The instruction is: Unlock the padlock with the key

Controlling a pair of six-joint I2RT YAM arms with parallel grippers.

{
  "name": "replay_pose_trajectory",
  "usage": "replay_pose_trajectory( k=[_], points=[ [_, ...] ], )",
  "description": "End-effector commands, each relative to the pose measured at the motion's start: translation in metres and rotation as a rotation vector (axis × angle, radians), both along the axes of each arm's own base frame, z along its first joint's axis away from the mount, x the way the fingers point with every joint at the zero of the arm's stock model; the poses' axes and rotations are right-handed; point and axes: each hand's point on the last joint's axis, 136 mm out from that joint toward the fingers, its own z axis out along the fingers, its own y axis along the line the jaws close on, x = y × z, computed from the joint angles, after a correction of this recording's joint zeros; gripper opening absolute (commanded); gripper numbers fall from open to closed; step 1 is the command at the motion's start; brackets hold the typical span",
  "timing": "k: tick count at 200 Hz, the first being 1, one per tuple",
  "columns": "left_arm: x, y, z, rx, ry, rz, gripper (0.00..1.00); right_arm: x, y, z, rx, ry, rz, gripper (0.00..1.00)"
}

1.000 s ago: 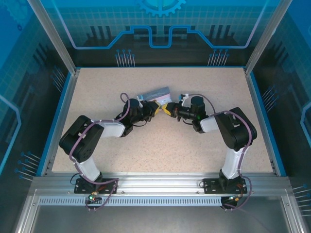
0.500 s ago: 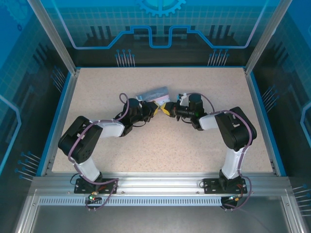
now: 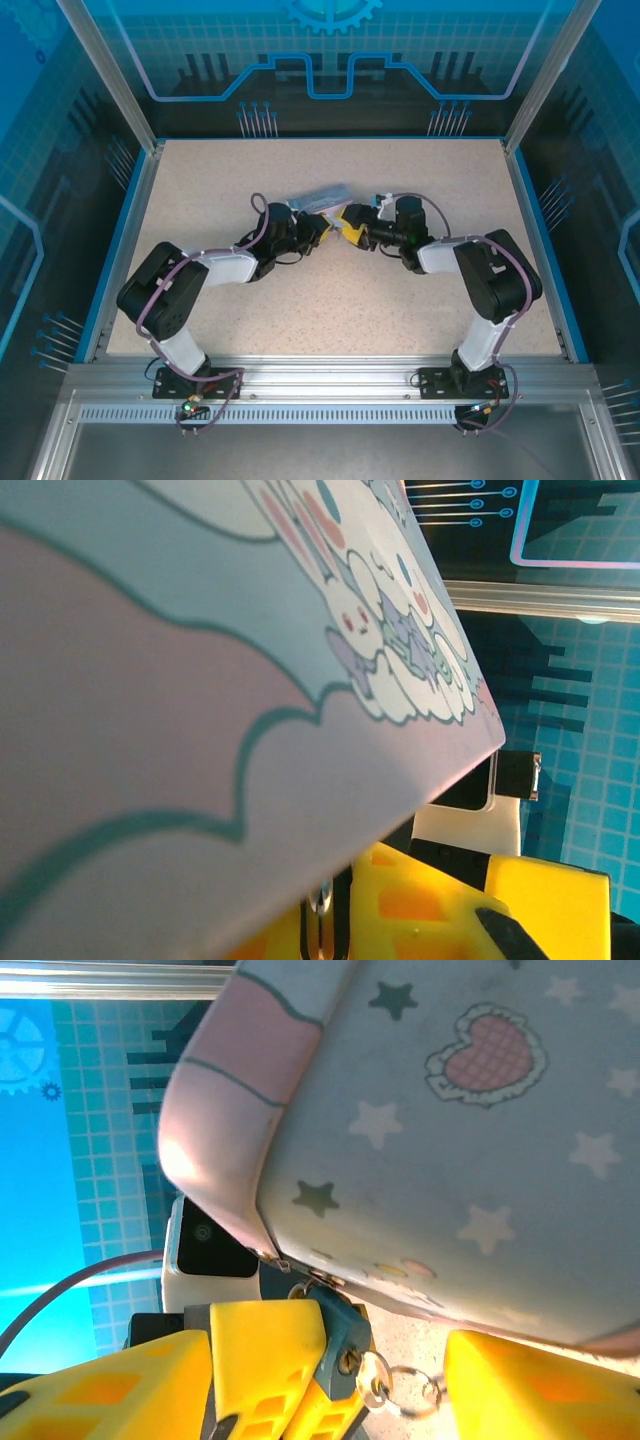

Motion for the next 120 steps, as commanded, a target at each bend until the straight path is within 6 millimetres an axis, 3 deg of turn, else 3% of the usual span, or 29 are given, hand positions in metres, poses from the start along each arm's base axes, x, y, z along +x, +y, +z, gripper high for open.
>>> replay_pose_trajectory(
  k=[1, 55, 90, 101, 104, 120],
  points=[
    [0.003, -0.011, 0.038, -0.035, -0.097, -0.049, 0.0, -0.011, -0.014, -0.001, -0.053, -0.009, -0.012, 0.66],
    [0.003, -0.011, 0.035, -0.032, -0.086, -0.061, 0.0, -0.043, -0.046, -0.004, -0.341, -0.058, 0.037, 0.7],
    [0.0, -0.011, 0.033, -0.017, -0.054, -0.084, 0.0, -0.049, -0.062, 0.007, -0.635, -0.194, 0.097, 0.67],
    [0.0, -0.012, 0.032, -0.008, -0.043, -0.094, 0.0, -0.052, -0.064, 0.005, -0.72, -0.231, 0.131, 0.65],
    [-0.001, -0.012, 0.032, -0.007, -0.042, -0.098, 0.0, -0.048, -0.062, 0.014, -0.746, -0.266, 0.133, 0.65],
    [-0.001, -0.012, 0.032, -0.002, -0.032, -0.106, 0.0, -0.049, -0.06, 0.017, -0.871, -0.33, 0.174, 0.64]
  ],
)
